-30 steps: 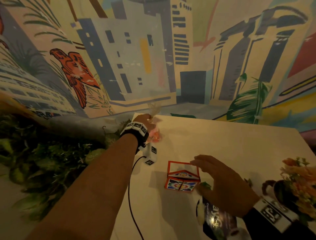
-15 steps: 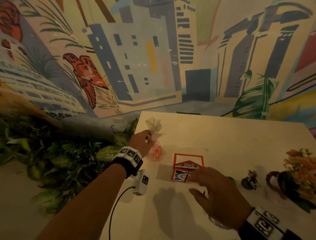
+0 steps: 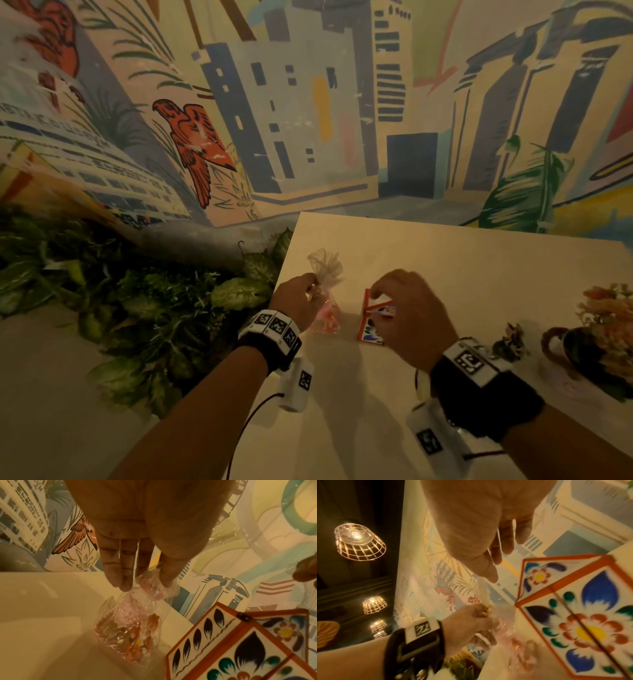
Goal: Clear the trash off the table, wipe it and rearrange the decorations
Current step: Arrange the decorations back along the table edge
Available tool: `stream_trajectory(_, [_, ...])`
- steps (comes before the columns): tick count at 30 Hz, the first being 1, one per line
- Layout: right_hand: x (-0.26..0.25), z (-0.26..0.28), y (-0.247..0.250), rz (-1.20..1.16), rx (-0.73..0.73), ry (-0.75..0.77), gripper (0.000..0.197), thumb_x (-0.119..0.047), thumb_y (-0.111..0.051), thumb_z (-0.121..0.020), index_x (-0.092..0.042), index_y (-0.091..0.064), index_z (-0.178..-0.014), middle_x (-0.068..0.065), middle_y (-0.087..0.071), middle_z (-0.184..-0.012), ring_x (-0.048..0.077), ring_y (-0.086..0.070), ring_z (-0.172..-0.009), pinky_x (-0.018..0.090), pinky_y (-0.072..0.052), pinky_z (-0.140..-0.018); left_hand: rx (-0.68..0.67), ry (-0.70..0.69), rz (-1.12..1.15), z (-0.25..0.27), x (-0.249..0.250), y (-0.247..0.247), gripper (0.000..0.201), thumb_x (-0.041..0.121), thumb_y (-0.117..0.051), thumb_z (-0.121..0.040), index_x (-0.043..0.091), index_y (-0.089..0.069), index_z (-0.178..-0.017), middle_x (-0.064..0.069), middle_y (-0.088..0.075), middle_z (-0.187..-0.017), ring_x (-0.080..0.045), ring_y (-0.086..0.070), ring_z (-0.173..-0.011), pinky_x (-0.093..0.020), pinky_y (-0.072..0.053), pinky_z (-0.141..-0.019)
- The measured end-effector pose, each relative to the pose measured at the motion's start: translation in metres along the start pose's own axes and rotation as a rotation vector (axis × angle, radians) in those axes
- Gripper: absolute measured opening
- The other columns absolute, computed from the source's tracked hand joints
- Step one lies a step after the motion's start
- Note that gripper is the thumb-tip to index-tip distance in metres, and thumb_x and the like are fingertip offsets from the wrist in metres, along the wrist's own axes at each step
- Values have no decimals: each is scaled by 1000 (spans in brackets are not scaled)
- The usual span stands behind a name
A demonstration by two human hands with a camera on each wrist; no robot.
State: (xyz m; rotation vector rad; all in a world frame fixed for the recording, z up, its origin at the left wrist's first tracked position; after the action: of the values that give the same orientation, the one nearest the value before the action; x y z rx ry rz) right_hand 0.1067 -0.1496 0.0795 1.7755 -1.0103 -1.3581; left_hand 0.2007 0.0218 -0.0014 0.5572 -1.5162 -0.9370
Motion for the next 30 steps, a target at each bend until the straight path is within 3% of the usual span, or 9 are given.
stream_trajectory(2, [17, -1, 10, 55, -1, -53, 39, -17, -74, -63, -23, -58, -98, -4, -58, -107, 18, -49, -97, 29, -40, -81, -10, 2, -11, 4, 1, -5, 20, 26, -60, -87, 15, -59, -104, -3, -65, -101, -23, -60, -94, -29, -46, -81])
stream_trajectory(6, [51, -1, 6, 55, -223, -212, 80, -26, -78, -67, -26, -37, -136, -3, -39, -143, 19, -34, -130, 38, -35, -107, -2, 4, -32, 6, 2, -11, 23, 28, -59, -88, 17, -58, -108, -3, -65, -104, -23, -60, -96, -28, -45, -81])
stream_trajectory(9, [61, -2, -6, 19, -380, -248, 96, -26, -79, -68, -27, -23, -145, -3, -28, -152, 18, -25, -139, 38, -28, -115, -11, 9, -44, 6, 4, -14, 23, 27, -59, -88, 15, -58, -108, -4, -65, -105, -25, -60, -97, -30, -46, -82])
stream_trajectory(12, [65, -4, -17, 18, -466, -249, 92, -25, -77, -72, -26, -22, -146, -1, -27, -153, 20, -27, -138, 36, -28, -114, -32, 34, -38, 5, 4, -16, 31, 28, -62, -85, 16, -56, -113, -4, -62, -110, -25, -58, -103, -29, -44, -86])
stream_trajectory(16, [68, -9, -22, 62, -474, -227, 83, -26, -76, -73, -23, -31, -142, 2, -38, -146, 22, -38, -131, 37, -34, -110, -58, 135, 42, 2, -7, -15, 76, 31, -78, -70, 22, -41, -136, -5, -52, -128, -23, -53, -115, -32, -43, -94])
stream_trajectory(18, [70, -9, -21, 67, -475, -221, 78, -28, -75, -74, -21, -35, -140, 3, -42, -142, 23, -42, -128, 37, -37, -108, -68, 166, 71, 3, -8, -16, 81, 28, -82, -67, 22, -41, -136, -5, -53, -129, -23, -54, -115, -29, -42, -90])
stream_trajectory(25, [68, -2, -20, 32, -397, -224, 57, -29, -67, -83, -20, -44, -134, 4, -52, -131, 23, -50, -117, 35, -42, -101, -19, 207, 46, 6, 4, -26, 34, 27, -70, -77, 20, -60, -108, -3, -66, -103, -23, -61, -95, -24, -40, -75])
stream_trajectory(30, [66, 2, -26, 39, -349, -241, 56, -20, -63, -86, -20, -41, -137, 4, -48, -136, 23, -46, -123, 36, -42, -103, 6, 219, 38, 6, 10, -28, 28, 27, -69, -77, 18, -62, -102, -3, -67, -99, -21, -57, -86, -24, -37, -71])
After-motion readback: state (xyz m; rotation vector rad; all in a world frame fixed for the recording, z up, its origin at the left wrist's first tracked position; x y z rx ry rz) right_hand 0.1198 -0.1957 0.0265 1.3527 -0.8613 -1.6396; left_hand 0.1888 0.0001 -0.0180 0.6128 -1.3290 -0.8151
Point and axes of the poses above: each hand's wrist, its own z-axis away from the middle knuckle, its own y-axis out of the back of the hand, x = y × z, the point moved 5 cm from there along -z, towards the middle knuckle
